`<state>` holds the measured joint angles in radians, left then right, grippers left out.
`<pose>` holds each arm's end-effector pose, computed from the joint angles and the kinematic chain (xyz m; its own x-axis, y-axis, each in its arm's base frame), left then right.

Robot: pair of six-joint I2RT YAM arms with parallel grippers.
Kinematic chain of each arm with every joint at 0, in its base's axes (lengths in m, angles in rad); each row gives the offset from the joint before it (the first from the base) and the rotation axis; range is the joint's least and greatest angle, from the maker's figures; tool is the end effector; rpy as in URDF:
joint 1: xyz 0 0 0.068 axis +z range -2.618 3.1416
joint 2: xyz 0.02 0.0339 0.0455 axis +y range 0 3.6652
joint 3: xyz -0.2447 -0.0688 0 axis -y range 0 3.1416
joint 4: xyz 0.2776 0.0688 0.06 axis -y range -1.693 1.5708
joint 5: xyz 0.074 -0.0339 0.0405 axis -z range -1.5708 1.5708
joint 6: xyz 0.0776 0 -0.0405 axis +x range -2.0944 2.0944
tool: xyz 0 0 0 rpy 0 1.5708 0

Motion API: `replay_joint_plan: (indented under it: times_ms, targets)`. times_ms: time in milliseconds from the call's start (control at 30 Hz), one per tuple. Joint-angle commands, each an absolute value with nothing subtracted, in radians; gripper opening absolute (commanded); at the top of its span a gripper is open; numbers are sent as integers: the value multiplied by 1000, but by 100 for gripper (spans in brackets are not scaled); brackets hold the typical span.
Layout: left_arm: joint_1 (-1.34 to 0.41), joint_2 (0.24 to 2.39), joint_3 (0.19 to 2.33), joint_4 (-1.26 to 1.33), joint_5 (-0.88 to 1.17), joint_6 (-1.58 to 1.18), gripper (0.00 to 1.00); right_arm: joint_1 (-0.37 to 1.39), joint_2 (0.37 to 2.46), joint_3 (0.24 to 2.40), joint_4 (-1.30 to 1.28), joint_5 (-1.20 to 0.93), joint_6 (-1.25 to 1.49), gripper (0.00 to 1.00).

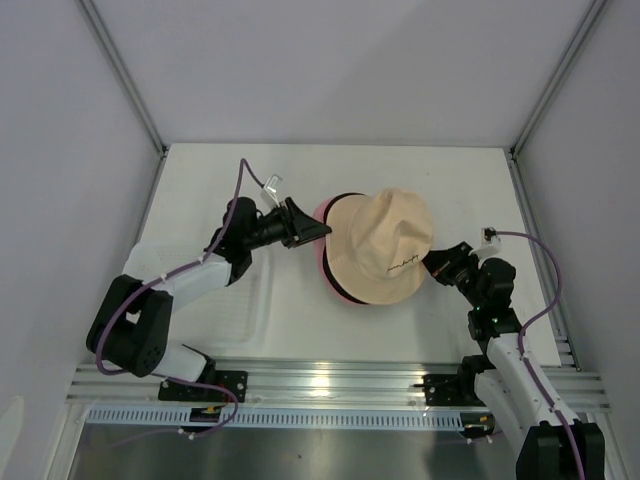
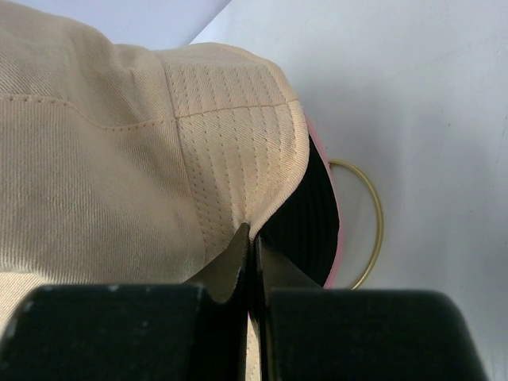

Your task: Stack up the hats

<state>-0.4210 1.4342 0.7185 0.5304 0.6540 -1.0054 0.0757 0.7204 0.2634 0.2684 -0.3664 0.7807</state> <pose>0.3173 -0.1938 0.1941 -0.8248 -0.3649 -0.4319 0.3242 0.3207 -0.8900 0.2527 0.0470 0.1788 -0.4295 0.6264 -0.6506 -0.1679 0.6524 0.7390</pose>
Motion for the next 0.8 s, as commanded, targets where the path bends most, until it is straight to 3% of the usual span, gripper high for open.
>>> replay_joint_plan:
  times_ms: [0,433,767]
  targets:
    - [-423,1387,753,569,686,-969,47,77,713,308,255,-368,747,0]
    - [-419,1339,746,584,707,-966,48,101,721,342,224,-350,727,0]
    - [-420,1402,726,765,781,-1063,48,146,729,380,179,-298,689,0]
